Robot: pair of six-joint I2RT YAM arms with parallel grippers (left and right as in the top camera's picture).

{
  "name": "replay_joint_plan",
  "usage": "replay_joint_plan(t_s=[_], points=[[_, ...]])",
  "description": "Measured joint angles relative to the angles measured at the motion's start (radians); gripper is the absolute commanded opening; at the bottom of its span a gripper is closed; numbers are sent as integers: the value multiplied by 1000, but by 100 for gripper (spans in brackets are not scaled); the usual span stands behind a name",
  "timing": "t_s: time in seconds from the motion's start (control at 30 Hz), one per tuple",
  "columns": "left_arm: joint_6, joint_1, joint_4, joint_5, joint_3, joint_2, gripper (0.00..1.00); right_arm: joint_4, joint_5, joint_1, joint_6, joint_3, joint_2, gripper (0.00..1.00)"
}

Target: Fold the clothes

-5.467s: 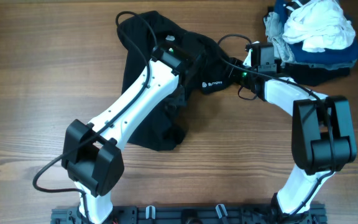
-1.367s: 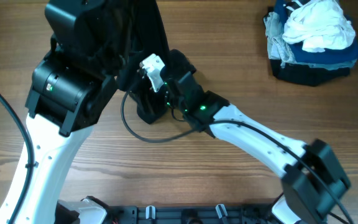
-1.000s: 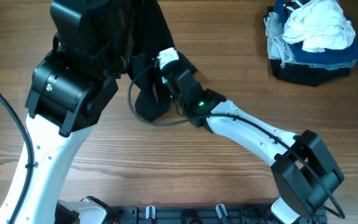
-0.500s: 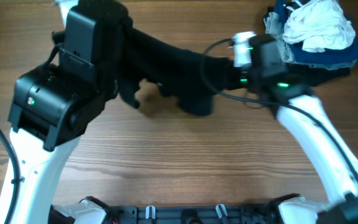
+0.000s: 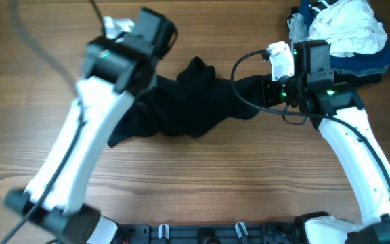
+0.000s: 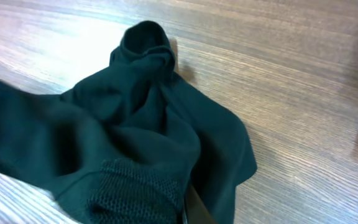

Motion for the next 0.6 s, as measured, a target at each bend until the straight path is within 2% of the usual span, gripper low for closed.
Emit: replay_joint_plan(t_s=[0.2, 0.43, 0.47, 0.5, 0.53, 0.6], points=[[-27, 72, 134, 23, -174, 101, 4, 99, -24, 0, 0, 0, 121, 4], [-35, 211, 315, 30, -322, 109, 4, 234, -57, 0, -5, 0, 290, 4], [-35, 225, 334, 32, -336, 109, 4, 247, -61, 0, -8, 0, 303, 10], [-36, 244, 366, 34, -355, 109, 4, 265, -69, 0, -15, 0, 317, 36], [-35, 257, 385, 39, -367, 109, 4, 272, -75, 0, -16, 0, 323, 58], [-35, 277, 430, 53, -390, 110, 4, 269, -101, -1, -26, 0, 328, 77]])
